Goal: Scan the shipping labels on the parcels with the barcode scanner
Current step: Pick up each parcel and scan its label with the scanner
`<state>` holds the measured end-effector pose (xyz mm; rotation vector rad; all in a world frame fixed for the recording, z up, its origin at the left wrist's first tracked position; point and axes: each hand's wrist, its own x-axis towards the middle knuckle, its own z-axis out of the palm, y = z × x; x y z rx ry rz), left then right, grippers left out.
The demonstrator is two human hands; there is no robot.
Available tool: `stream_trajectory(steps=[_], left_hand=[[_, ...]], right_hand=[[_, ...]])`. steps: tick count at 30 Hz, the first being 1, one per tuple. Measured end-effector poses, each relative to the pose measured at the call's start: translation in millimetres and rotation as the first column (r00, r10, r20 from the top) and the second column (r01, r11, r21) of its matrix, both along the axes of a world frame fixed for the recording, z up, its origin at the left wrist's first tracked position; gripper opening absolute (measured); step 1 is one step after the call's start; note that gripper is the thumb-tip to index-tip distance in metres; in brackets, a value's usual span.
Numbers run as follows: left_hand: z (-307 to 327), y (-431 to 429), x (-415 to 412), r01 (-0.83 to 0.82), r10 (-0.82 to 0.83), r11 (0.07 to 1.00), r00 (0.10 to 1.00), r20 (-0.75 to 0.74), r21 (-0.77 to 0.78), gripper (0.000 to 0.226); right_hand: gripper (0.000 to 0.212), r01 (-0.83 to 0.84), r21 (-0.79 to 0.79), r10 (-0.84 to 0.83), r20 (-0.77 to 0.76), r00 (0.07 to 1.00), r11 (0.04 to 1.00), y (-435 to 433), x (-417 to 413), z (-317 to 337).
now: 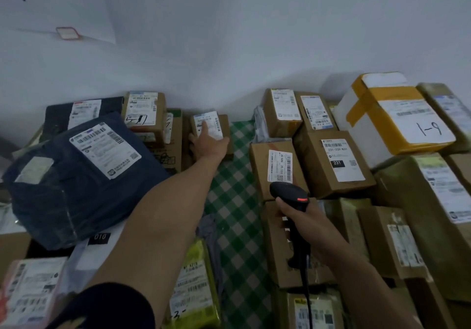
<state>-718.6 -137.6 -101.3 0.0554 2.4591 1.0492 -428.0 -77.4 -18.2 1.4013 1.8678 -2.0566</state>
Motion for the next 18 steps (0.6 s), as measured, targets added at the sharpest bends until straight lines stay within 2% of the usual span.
stream_trajectory(steps=[2, 4, 6, 11, 13, 17, 18], left_hand=[[12.1, -5.9, 21.1, -0.032, 0.031, 0.992, 0.999, 0.011, 0.126, 0.100], [29.1, -15.5, 52.8, -0.095, 0.088, 0.946, 0.996, 0.035, 0.309, 0.103], [51.9, -29.7, 95.5, -0.110, 0.080, 0.899, 0.993, 0.088, 0.423, 0.109], [110.4, -91.8, 206.9, -0.050, -0.006, 0.869, 0.994, 0.112, 0.493, 0.104], [121.7, -117.9, 240.7, -0.022, -0.028, 0.865, 0.995, 0.093, 0.501, 0.105], [139.9, -150.5, 287.1, 0.025, -0.054, 0.825, 0.998, 0.035, 0.565, 0.109], [143.6, -155.2, 297.0, 0.034, -0.057, 0.811, 0.998, 0.021, 0.584, 0.108]], right_hand=[[0.031, -0.001, 0.012, 0.001, -0.022, 1.000, 1.000, -2.9, 2.2, 6.4], [0.026, 0.029, 0.021, -0.028, -0.044, 0.999, 0.999, -6.4, 3.6, 11.0], [0.022, 0.068, 0.030, -0.065, -0.080, 0.995, 0.997, -12.4, 7.5, 16.7], [0.052, 0.227, 0.034, -0.216, -0.202, 0.955, 0.973, -35.4, 21.9, 46.2], [0.052, 0.265, 0.050, -0.246, -0.241, 0.939, 0.963, -45.7, 33.7, 57.8], [0.044, 0.257, 0.091, -0.215, -0.329, 0.920, 0.962, -72.1, 63.4, 81.3], [0.048, 0.243, 0.098, -0.197, -0.344, 0.918, 0.965, -77.2, 71.4, 85.4]])
